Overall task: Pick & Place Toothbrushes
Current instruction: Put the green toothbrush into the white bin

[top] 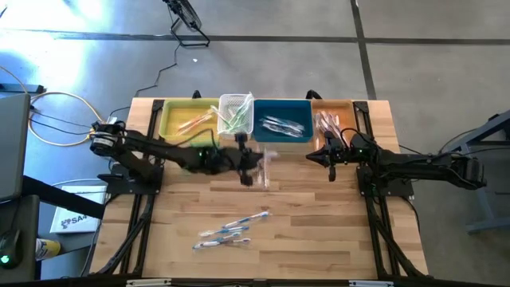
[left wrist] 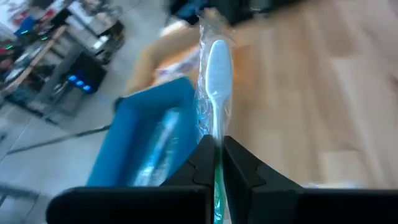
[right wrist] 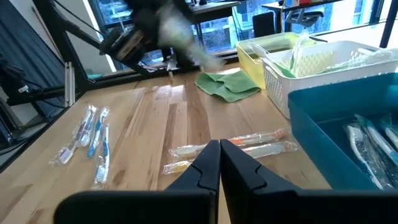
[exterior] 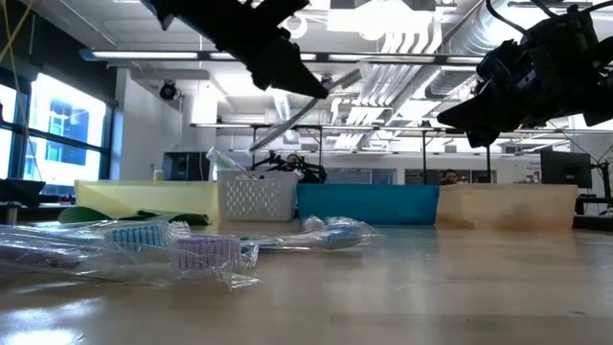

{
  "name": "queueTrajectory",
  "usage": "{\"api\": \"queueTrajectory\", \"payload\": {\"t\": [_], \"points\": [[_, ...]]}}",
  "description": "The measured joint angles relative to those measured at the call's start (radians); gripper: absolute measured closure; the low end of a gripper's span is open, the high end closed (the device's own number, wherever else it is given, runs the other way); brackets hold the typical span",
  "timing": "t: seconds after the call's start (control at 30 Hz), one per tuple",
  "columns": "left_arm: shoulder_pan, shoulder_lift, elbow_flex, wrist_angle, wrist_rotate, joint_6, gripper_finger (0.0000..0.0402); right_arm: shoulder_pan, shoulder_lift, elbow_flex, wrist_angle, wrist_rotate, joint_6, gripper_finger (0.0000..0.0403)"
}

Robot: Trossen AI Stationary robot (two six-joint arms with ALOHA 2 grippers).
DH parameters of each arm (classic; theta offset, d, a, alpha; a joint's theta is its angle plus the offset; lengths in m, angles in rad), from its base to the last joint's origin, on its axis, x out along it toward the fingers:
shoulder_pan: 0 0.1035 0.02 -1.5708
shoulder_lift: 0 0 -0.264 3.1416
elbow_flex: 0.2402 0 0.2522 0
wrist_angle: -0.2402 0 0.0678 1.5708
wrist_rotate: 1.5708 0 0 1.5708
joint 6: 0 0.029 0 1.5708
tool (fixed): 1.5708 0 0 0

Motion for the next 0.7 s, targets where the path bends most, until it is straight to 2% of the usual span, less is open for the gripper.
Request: {"api": "queueTrajectory", "payload": {"t": [0.17, 0.33, 0.53, 0.7], "points": [[0.117, -0.062, 0.000, -0.018, 0.065, 0.010, 0.0396, 0.000, 0.000, 0.000, -0.002, 0.001, 0.000, 0.0399], [0.257, -0.095, 0.000, -0.016, 0.203, -0.013, 0.0396, 0.000, 0.000, 0.000, -0.002, 0.000, 0.000, 0.0399], [0.400, -0.095, -0.015, 0.106, 0.317, -0.089, 0.0396, 0.000, 0.000, 0.000, -0.002, 0.000, 0.000, 0.0399], [0.492, -0.095, -0.133, 0.272, 0.379, -0.250, 0.0396, 0.000, 0.000, 0.000, -0.002, -0.004, 0.000, 0.0399]]}}
